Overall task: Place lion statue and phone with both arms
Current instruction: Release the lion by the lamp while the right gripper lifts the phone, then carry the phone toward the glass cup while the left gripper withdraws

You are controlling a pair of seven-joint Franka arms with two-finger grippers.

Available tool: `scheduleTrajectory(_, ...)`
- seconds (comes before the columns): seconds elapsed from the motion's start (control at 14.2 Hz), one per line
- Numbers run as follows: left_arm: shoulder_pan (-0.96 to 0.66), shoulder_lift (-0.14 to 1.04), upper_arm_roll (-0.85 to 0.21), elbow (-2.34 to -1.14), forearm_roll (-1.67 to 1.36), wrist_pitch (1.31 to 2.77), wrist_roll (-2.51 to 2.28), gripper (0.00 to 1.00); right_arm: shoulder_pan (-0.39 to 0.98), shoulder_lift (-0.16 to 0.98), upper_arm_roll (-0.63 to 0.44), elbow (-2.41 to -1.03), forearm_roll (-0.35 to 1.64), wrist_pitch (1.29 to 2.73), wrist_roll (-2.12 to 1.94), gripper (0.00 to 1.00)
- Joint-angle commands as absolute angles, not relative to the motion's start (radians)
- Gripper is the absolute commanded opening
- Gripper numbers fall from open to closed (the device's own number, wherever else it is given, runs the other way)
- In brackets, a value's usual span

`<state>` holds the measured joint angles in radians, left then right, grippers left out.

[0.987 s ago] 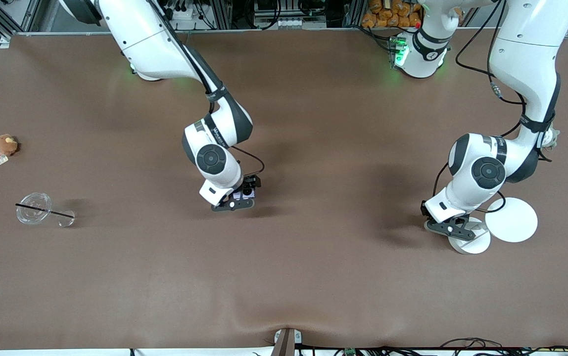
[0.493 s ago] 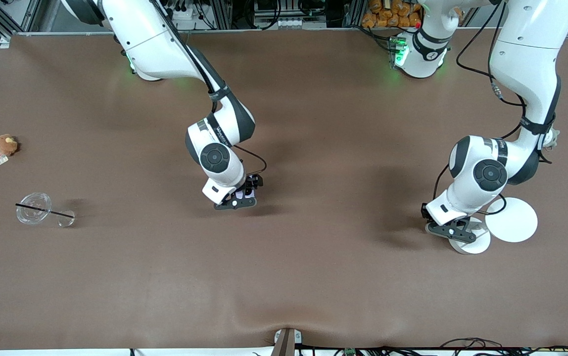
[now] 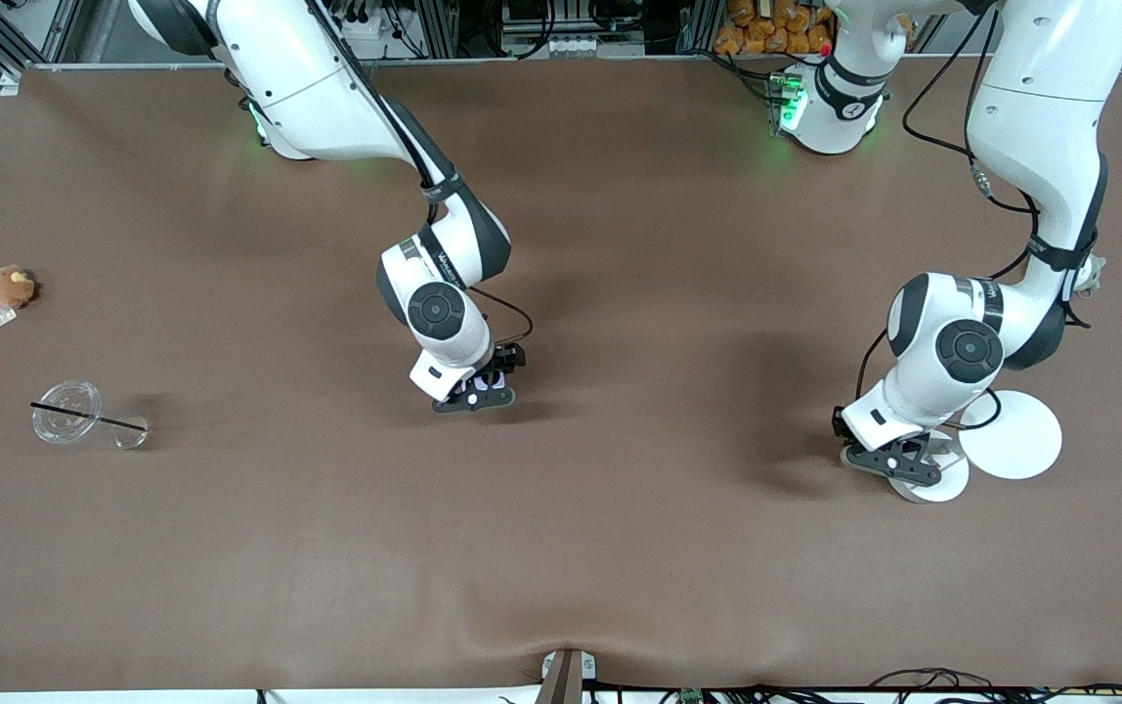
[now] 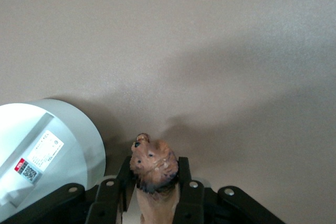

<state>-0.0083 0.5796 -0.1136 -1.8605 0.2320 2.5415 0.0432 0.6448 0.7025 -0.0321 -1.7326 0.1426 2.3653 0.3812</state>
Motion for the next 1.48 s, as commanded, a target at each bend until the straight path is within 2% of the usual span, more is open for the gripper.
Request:
scheduleTrajectory(0.0, 0.006, 0.64, -0.124, -1.804, 0.215, 2.563, 0.074, 0.14, 0.658, 0.696, -0.044, -1.732, 0.149, 2.362, 0.386, 0.17)
scheduleTrajectory(0.07, 0.006, 0.643, -0.126, -1.801, 0.215, 2.563, 0.074, 0.43, 0.654, 0.695, -0.046, -1.732, 0.149, 2.356, 0.387, 0.01)
scheduleTrajectory(0.14, 0.008, 0.643, -0.126, -1.801, 0.206, 2.563, 0.074, 0.99, 0.643, 0.689, -0.048, -1.726, 0.149, 2.338, 0.379, 0.0)
scheduleTrajectory(0.49, 0.0, 0.595, -0.138, -1.809, 0.178, 2.548, 0.061, 1.0, 0.554, 0.683, -0.049, -1.548, 0.149, 2.044, 0.385, 0.0)
scheduleTrajectory(0.78, -0.002, 0.485, -0.182, -1.802, 0.178, 2.375, 0.057, 1.0, 0.454, 0.664, -0.049, -1.525, 0.153, 2.037, 0.382, 0.0)
scheduleTrajectory(0.92, -0.002, 0.413, -0.202, -1.795, 0.178, 2.26, 0.057, 1.0, 0.376, 0.651, -0.048, -1.511, 0.152, 2.013, 0.371, 0.0)
scheduleTrajectory(1.06, 0.0, 0.365, -0.227, -1.741, 0.176, 2.092, 0.055, 1.0, 0.324, 0.641, -0.049, -1.505, 0.147, 1.942, 0.368, 0.0)
scheduleTrajectory(1.41, 0.009, 0.166, -0.247, -1.638, 0.138, 1.7, 0.061, 1.0, 0.189, 0.591, -0.049, -1.525, 0.133, 1.888, 0.247, 0.0)
